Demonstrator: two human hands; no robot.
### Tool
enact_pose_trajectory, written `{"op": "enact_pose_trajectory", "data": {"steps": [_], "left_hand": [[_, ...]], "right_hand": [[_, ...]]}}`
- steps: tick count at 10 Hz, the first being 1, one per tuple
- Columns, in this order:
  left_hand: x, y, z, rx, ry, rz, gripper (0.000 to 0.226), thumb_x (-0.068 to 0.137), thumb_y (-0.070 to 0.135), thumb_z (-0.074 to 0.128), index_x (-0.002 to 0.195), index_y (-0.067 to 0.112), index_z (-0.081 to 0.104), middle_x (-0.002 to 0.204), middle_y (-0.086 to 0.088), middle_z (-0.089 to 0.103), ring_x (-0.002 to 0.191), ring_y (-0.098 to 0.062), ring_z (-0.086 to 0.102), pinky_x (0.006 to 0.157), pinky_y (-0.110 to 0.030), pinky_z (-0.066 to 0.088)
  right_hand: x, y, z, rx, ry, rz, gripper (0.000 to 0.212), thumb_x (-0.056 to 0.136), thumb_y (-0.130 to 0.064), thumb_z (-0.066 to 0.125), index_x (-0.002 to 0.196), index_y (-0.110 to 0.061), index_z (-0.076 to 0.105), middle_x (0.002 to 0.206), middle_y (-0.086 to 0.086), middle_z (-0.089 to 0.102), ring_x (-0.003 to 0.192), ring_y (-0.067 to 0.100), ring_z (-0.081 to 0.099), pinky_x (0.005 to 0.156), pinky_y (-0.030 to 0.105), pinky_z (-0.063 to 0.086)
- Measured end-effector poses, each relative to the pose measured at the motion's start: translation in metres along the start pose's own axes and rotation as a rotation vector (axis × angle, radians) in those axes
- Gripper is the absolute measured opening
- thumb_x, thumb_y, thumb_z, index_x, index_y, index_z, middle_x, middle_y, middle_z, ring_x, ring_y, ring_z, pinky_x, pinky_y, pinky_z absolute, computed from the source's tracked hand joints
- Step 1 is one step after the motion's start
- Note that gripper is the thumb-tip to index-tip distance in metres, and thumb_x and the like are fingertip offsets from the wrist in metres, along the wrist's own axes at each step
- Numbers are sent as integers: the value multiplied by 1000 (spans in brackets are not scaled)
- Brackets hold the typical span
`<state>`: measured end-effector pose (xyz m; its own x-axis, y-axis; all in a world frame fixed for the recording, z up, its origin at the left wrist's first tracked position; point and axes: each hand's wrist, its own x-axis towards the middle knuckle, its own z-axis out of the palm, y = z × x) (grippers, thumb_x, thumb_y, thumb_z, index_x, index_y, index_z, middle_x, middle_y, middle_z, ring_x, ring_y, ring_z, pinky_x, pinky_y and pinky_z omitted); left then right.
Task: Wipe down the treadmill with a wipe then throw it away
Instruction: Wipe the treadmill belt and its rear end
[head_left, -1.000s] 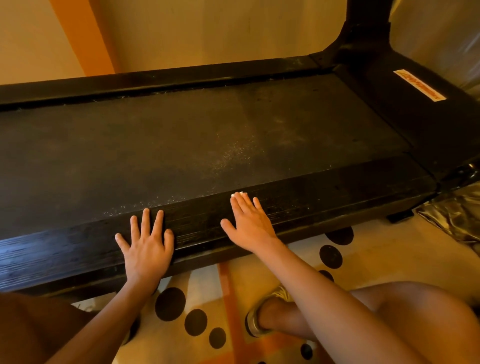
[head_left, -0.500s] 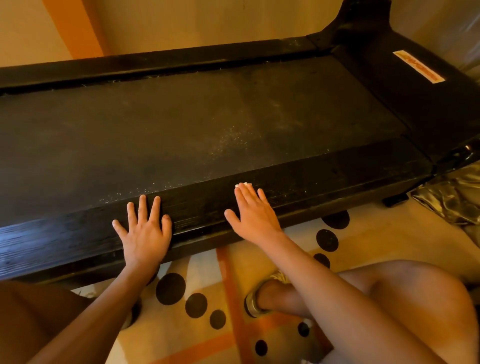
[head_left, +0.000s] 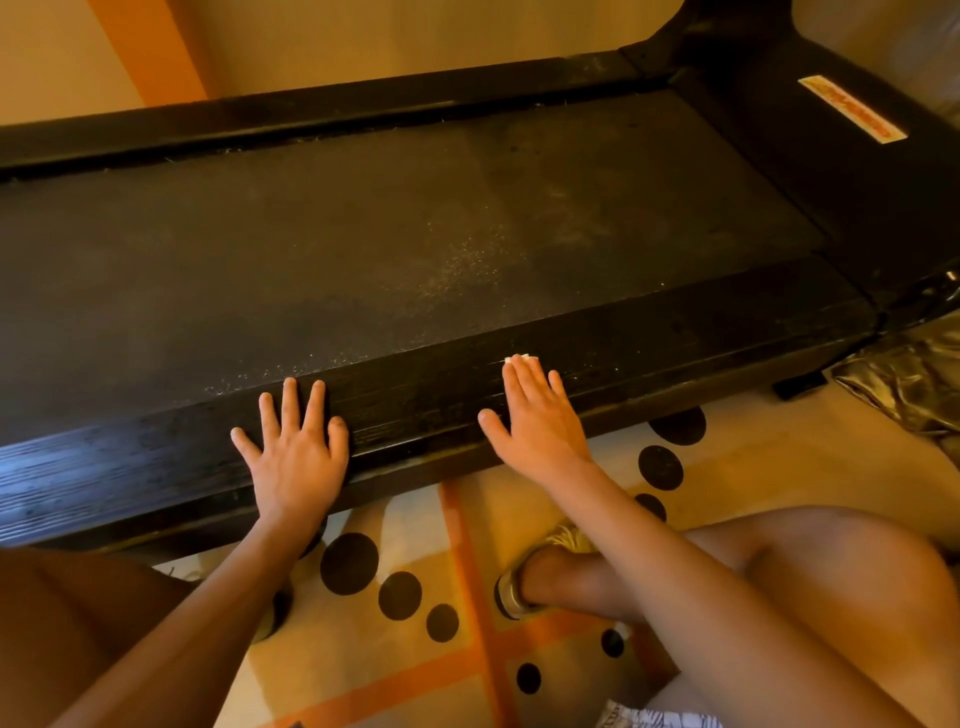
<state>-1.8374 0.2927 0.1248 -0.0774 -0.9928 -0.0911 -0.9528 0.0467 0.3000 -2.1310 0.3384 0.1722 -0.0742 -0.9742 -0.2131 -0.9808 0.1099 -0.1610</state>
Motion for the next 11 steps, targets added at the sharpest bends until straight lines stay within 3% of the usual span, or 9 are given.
{"op": "enact_pose_trajectory", "data": {"steps": [2, 4, 6, 8, 9, 11], "left_hand": [[1, 0, 2, -8, 2, -2, 71, 99, 58, 8, 164, 30, 14, 172, -5, 7, 158, -33, -1, 119, -68, 0], [0, -1, 0, -5, 4, 6, 71, 99, 59, 8, 164, 31, 13, 172, -4, 6, 158, -32, -3, 119, -68, -1], [1, 3, -2, -3, -47, 5, 61, 108, 49, 16, 164, 25, 11, 172, -6, 1, 157, -31, -9, 120, -70, -2], [4, 60, -4, -79, -14, 160, 57, 108, 43, 38, 160, 23, 28, 171, -5, 13, 158, -28, -5, 120, -67, -1], [16, 95, 2, -143, -38, 124, 58, 107, 45, 37, 161, 25, 26, 171, -4, 12, 158, -29, -3, 119, -68, -1], [29, 112, 13, -18, -39, 61, 57, 106, 49, 27, 160, 30, 25, 168, -8, 18, 156, -39, 3, 115, -76, 3]], "right_hand": [[-30, -29, 18, 4, -46, -194, 75, 107, -59, 23, 164, -19, -4, 171, 0, -12, 155, 15, -19, 129, 42, -4], [-15, -9, 7, 15, 16, -24, 75, 107, -59, 21, 165, -17, -1, 172, 2, -8, 157, 17, -14, 128, 40, -5], [-32, -36, 21, 39, -20, -131, 73, 107, -58, 20, 164, -18, -4, 171, 0, -13, 155, 15, -20, 126, 38, -12], [-22, -37, 15, 41, -20, -115, 70, 109, -55, 20, 165, -18, 2, 172, 1, -6, 157, 15, -13, 125, 36, -12], [-25, -32, 16, 38, -5, -111, 68, 109, -52, 21, 164, -17, 6, 173, 2, -3, 158, 16, -11, 126, 37, -10], [-12, -24, 6, -11, -39, -121, 65, 110, -50, 19, 164, -16, 6, 173, 1, -1, 158, 16, -9, 128, 40, -6]]}}
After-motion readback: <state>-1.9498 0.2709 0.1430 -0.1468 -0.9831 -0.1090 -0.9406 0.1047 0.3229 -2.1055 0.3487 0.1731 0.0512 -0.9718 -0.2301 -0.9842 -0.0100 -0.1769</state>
